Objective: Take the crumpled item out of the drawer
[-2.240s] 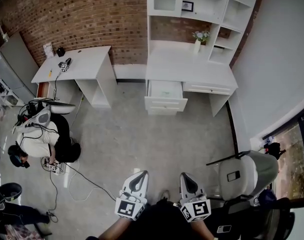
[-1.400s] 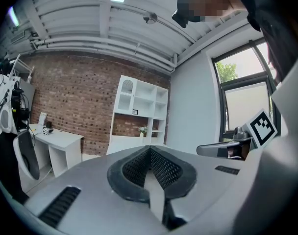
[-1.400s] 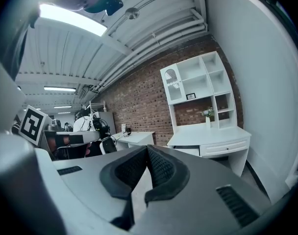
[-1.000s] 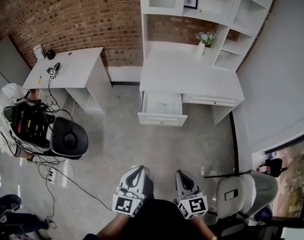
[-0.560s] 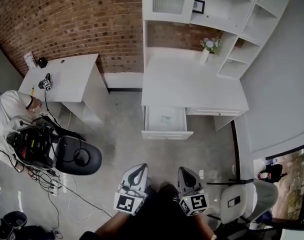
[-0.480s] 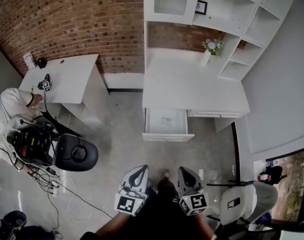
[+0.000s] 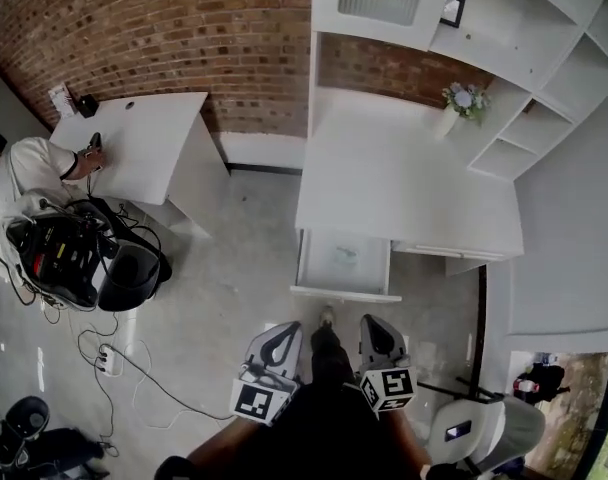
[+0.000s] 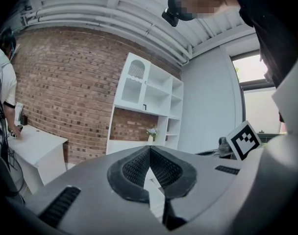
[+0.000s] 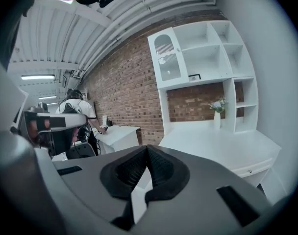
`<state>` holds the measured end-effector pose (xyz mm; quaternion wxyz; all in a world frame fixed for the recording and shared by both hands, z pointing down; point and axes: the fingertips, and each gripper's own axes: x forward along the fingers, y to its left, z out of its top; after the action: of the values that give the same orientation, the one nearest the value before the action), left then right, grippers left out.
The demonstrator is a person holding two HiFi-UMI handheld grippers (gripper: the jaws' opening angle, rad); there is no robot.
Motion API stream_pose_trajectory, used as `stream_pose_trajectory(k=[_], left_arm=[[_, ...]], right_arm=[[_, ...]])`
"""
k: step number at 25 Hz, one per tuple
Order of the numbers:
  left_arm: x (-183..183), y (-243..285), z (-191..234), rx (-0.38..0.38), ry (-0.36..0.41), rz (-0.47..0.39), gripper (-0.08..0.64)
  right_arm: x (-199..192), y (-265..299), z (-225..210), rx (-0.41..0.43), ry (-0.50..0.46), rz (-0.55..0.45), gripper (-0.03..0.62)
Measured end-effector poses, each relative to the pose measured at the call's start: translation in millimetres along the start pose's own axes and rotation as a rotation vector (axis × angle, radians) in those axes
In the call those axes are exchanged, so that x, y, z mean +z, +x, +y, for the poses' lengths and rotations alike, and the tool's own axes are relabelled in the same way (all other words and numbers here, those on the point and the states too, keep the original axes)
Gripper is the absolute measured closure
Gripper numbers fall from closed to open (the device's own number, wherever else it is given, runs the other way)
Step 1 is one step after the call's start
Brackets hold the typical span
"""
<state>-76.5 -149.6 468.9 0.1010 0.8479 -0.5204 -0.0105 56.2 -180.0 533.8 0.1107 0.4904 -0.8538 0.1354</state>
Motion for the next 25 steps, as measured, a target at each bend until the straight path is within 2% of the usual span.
stream_pose_trajectory(k=[6,11,15,20,25], left_arm=[[6.9,78.9,22.5,0.023,-0.019,0.029,0.543],[-6.9,134.3,41.2,0.052,-0.068,0.061,0.543],[-21.8,168.7,51.3,0.054,-0.075,0.095,0.543],[-44.3,200.8,61.6,0.068,-0.101,0.137,0.543],[-64.1,224.7,71.3,0.077,-0.107,0.161,0.543]], right_arm=[[-34.5,87.9,-61.6,0.024,-0.008,0.144,0.578],[-108.6,163.0,-110.1,0.022,0.015,0.317,0.578],[-165.7,209.6,-142.1,0.025,0.046,0.434,0.578],[-224.8,254.3,-170.6,0.041,0.095,0.567,0.508],[-265.8,296.8,-192.1,0.022,0.106,0.641,0.477]])
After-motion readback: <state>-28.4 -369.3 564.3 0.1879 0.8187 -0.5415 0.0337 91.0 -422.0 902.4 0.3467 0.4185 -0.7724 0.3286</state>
